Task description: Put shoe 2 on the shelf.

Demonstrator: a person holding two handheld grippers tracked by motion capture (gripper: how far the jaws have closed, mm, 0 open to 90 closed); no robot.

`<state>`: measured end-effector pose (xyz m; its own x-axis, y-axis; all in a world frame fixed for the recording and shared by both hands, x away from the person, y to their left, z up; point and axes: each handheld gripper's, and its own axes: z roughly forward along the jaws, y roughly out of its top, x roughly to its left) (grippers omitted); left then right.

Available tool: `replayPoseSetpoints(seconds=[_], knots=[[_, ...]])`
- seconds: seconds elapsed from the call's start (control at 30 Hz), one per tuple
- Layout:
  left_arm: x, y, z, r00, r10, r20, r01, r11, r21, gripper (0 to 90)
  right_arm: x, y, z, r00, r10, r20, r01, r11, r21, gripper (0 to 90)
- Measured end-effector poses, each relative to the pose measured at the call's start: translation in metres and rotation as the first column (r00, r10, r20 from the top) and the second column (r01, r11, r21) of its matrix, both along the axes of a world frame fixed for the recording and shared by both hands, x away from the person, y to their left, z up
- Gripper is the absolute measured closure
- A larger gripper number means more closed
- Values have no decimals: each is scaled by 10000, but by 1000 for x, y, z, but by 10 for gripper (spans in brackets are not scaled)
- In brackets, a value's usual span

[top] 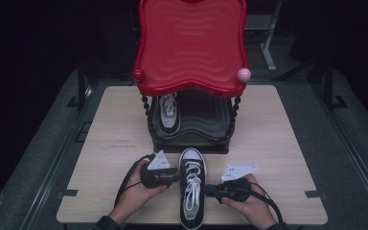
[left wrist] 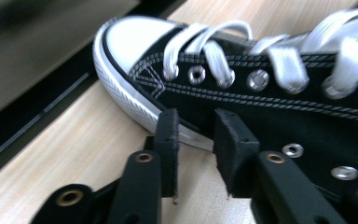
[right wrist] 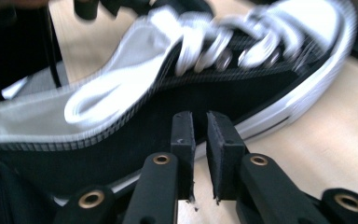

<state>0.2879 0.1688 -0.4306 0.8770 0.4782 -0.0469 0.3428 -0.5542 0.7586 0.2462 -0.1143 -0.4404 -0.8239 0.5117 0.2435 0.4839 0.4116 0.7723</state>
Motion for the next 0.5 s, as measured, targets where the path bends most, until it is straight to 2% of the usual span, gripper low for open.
replayPoseSetpoints(seconds=[0.03,0.07,0.1,0.17,0.2,0.33,0.4,0.47,0.5], knots=[[-3,2,7,10000,-32,-39,31,9993,-367,634,1,-4,6,9997,-224,139,218,9988,427,768],[-5,3,12,9999,-90,-114,83,9981,-610,619,1,-5,8,9995,-249,218,237,9981,570,757],[-5,3,12,9999,-90,-114,83,9981,-610,602,1,-5,8,9995,-249,218,237,9981,570,757],[-14,3,25,9988,-447,-185,420,9908,-1283,566,1,-6,16,9983,-388,435,337,9931,1126,710],[-17,1,29,9980,-603,-170,573,9884,-1407,551,1,-6,18,9980,-413,481,353,9920,1212,696],[-24,-7,32,9960,-884,-152,849,9842,-1551,514,2,-4,19,9975,-438,552,359,9900,1366,660],[-24,-15,25,9958,-854,-318,800,9865,-1431,507,2,-3,19,9971,-442,622,351,9894,1412,627],[-23,-16,22,9962,-814,-311,763,9873,-1392,513,2,-1,19,9968,-462,660,362,9887,1455,611],[-21,-15,18,9958,-785,-462,714,9877,-1392,514,2,1,19,9968,-423,679,320,9886,1469,606]])
